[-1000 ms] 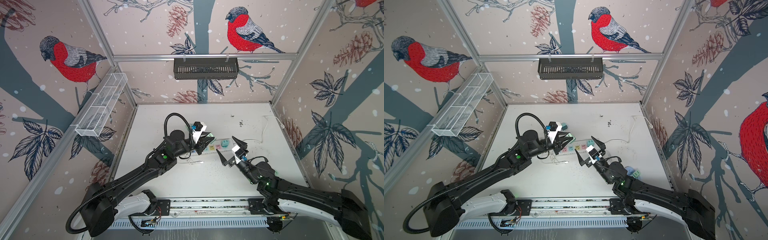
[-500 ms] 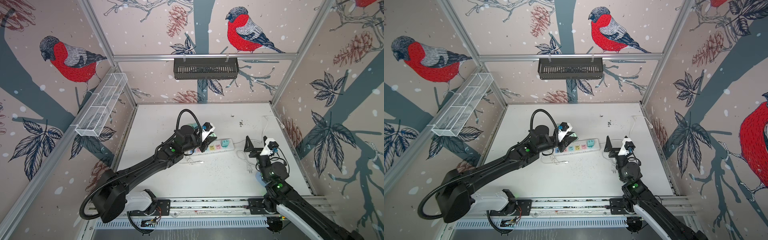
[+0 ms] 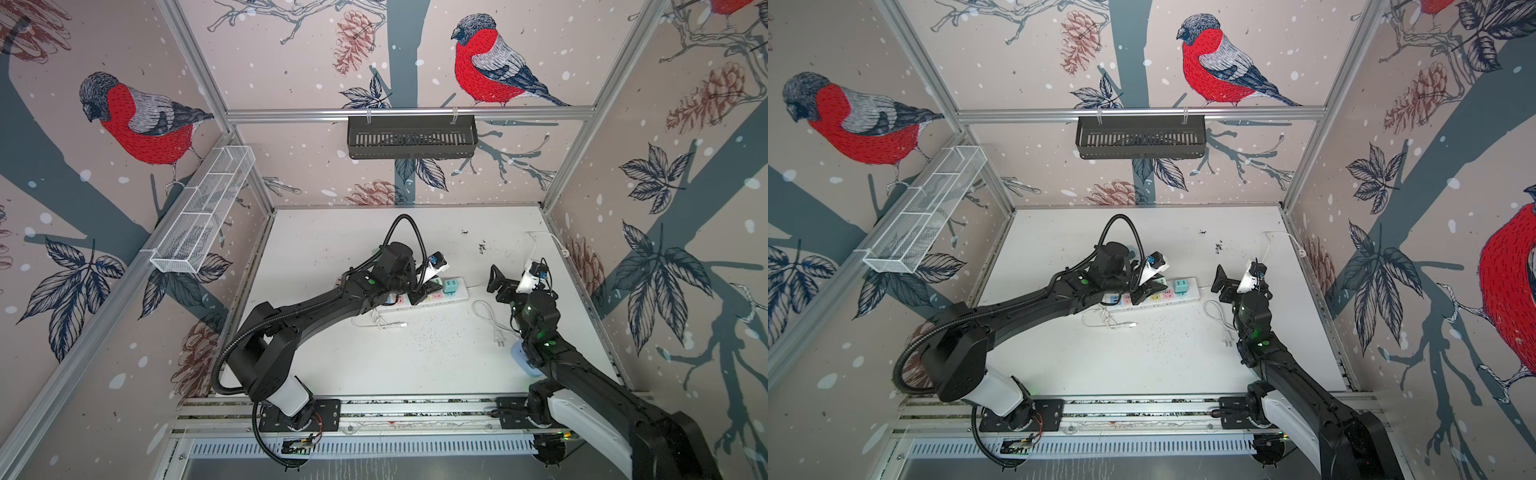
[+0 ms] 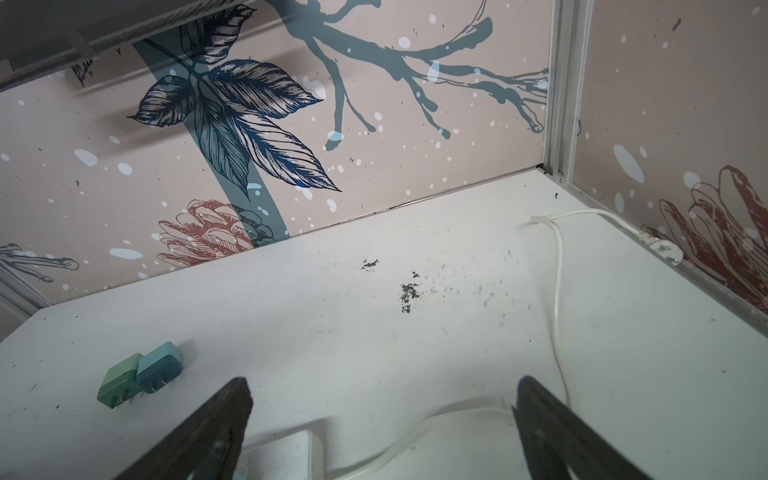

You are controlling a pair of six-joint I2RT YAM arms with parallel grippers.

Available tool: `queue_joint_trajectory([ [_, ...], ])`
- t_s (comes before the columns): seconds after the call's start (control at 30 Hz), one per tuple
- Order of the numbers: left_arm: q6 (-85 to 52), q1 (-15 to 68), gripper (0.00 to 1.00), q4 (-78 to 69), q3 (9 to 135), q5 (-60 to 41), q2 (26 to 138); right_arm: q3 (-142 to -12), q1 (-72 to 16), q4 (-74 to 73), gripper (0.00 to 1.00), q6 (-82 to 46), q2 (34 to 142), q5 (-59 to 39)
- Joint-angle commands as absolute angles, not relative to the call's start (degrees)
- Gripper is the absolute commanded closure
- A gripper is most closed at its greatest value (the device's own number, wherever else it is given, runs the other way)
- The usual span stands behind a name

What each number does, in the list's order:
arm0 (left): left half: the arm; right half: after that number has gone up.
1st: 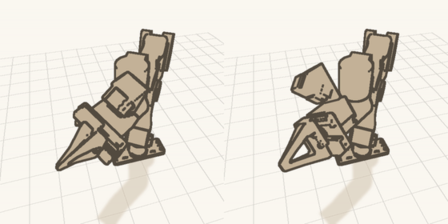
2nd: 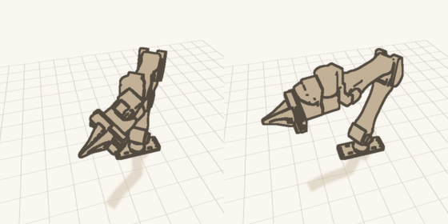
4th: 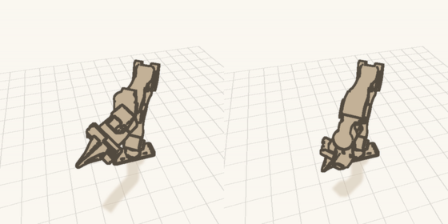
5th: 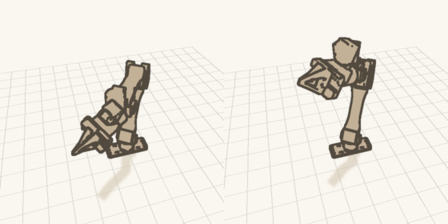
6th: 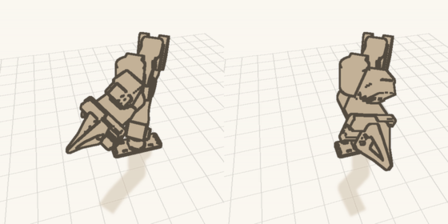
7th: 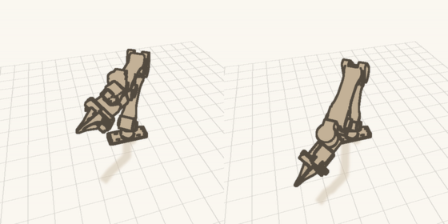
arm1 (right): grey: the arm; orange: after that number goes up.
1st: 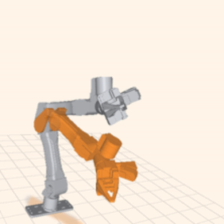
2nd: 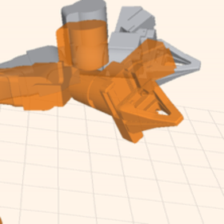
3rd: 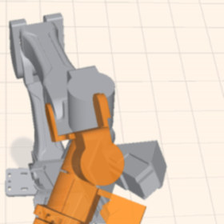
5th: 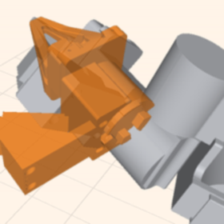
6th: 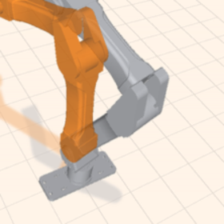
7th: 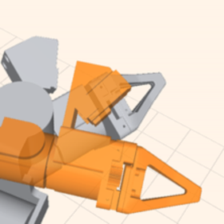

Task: Insert the plug
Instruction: 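Carry the light-green adapter with the left gripper over a power strip socket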

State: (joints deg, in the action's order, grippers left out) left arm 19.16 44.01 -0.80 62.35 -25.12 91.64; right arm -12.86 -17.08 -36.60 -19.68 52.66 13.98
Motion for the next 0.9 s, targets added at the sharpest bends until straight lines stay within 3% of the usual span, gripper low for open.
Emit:
queue_joint_trajectory([
  [0.0,22.1,43.9,1.0,2.9,64.7,-27.4,93.8,-13.3,-16.1,-42.3,0.0,-19.6,55.9,12.7],
  [0.43,16.5,36.5,1.0,-10.6,64.8,-35.9,102.9,-12.6,-14.9,-45.7,0.0,-20.7,60.1,10.0],
  [0.87,19.7,36.9,1.0,-5.2,70.5,-35.9,109.8,-14.5,-16.3,-45.1,0.0,-19.7,62.8,10.9],
])
